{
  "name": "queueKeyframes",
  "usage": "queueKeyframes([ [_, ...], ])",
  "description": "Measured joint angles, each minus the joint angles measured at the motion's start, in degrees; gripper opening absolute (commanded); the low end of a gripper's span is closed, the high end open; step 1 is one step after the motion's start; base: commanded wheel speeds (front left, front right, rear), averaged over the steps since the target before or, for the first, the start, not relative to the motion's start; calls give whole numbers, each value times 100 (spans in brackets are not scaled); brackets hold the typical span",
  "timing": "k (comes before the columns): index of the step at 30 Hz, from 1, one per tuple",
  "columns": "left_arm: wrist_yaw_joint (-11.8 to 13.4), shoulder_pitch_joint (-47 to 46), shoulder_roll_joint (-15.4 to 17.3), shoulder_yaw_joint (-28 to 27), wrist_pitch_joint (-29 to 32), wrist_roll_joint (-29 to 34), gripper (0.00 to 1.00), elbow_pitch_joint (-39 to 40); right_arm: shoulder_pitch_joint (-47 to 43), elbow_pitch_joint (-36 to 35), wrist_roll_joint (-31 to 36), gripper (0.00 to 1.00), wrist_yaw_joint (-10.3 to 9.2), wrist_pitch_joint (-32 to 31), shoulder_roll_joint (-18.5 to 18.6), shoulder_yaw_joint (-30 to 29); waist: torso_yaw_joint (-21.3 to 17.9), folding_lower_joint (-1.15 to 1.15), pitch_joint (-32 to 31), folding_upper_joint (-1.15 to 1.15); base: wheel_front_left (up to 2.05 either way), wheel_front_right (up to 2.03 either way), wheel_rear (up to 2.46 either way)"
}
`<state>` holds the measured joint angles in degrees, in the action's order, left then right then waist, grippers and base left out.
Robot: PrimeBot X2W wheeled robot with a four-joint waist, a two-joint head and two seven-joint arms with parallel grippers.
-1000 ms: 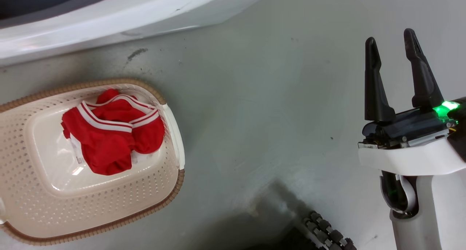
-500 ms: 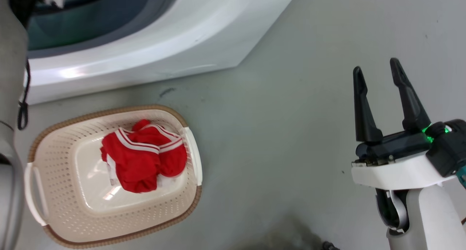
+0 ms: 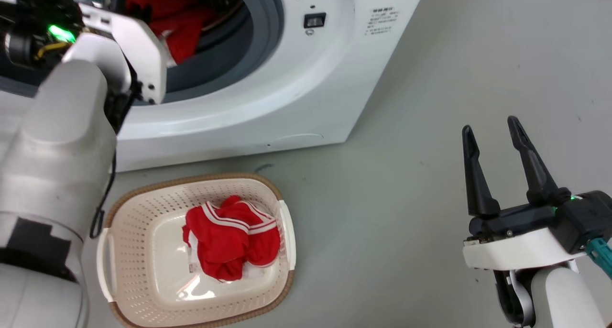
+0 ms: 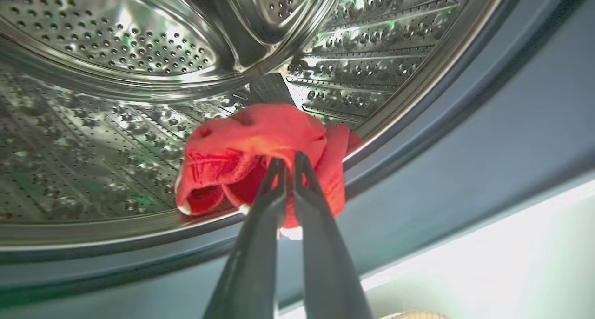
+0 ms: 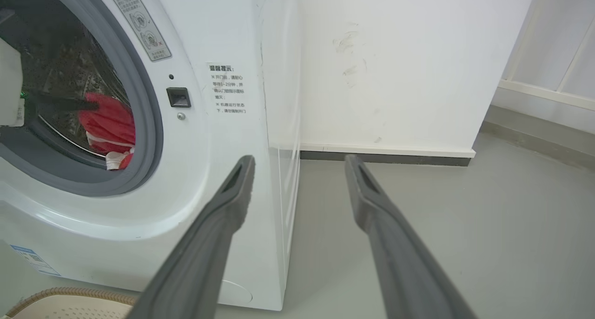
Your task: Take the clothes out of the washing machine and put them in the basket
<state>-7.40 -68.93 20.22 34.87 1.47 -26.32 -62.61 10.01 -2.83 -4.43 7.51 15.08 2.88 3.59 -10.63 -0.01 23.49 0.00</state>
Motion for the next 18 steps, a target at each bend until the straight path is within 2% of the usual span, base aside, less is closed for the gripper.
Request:
queueKeyframes([
  [9, 11, 792, 8, 37, -733, -193, 0, 647, -268, 74, 101, 100, 0, 0, 1, -123, 276, -1, -578, 0, 0, 0, 0],
  [18, 405, 1591, 238, 30, -1026, -218, 0, 2052, -550, 127, 149, 100, 0, 0, 0, -123, 469, -1, -1090, 0, 0, 0, 0],
])
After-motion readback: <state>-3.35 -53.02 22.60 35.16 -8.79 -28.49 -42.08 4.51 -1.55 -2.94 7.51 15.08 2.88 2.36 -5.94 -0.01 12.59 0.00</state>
